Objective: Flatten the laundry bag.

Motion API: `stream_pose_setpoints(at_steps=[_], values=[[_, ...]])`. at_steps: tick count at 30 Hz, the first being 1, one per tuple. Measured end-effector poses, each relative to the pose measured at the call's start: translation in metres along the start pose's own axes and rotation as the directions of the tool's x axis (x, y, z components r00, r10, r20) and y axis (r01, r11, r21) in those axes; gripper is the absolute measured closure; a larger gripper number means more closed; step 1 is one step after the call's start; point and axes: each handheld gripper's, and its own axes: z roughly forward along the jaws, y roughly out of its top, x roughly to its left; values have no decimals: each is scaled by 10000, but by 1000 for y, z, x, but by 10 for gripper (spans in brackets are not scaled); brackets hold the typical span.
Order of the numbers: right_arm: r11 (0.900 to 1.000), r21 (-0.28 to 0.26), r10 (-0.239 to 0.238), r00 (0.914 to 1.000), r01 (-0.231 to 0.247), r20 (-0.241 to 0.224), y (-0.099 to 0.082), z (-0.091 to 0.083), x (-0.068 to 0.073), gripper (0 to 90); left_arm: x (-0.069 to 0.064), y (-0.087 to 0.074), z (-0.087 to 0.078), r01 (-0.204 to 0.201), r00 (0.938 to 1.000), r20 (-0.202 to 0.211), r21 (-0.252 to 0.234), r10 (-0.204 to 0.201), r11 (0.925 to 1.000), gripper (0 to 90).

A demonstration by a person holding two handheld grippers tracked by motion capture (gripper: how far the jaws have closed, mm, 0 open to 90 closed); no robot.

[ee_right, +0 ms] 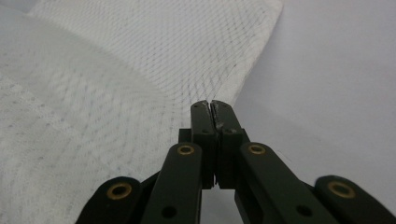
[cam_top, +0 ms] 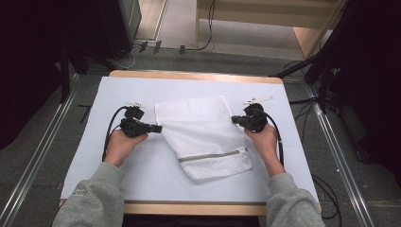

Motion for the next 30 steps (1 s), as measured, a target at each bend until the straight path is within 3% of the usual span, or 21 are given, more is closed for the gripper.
stream_pose_setpoints(at_steps=[9, 11, 14, 18, 21, 26, 30], values=[[9997, -223, 151, 9929, -125, 1181, -6, 4, -10, 900, 6, 8, 21, 120, 9996, 241, 102, -122, 9999, 900], [9998, -60, 209, 9935, -203, 1121, -8, 7, -12, 898, 4, 7, 19, 81, 9996, 258, -24, -81, 10000, 875], [9998, -87, 163, 9944, -154, 1042, -9, 7, -10, 856, 2, 4, 12, 195, 9992, 350, -127, -191, 9997, 767], [9987, -514, 72, 9974, -35, 715, -8, -8, -6, 754, -4, -4, -6, 156, 9995, 284, -438, -144, 9989, 650], [9970, -767, -31, 9987, 71, 516, -11, -21, -1, 710, -14, -13, -15, 103, 9986, 523, -574, -73, 9983, 616], [9984, -533, -180, 9997, 190, 187, -27, -29, 10, 656, -36, -27, -7, -121, 9966, 805, -357, 149, 9993, 576], [9988, -307, -365, 9992, 370, 170, -37, -30, 17, 596, -55, -33, 7, -549, 9949, 849, -21, 549, 9985, 539]])
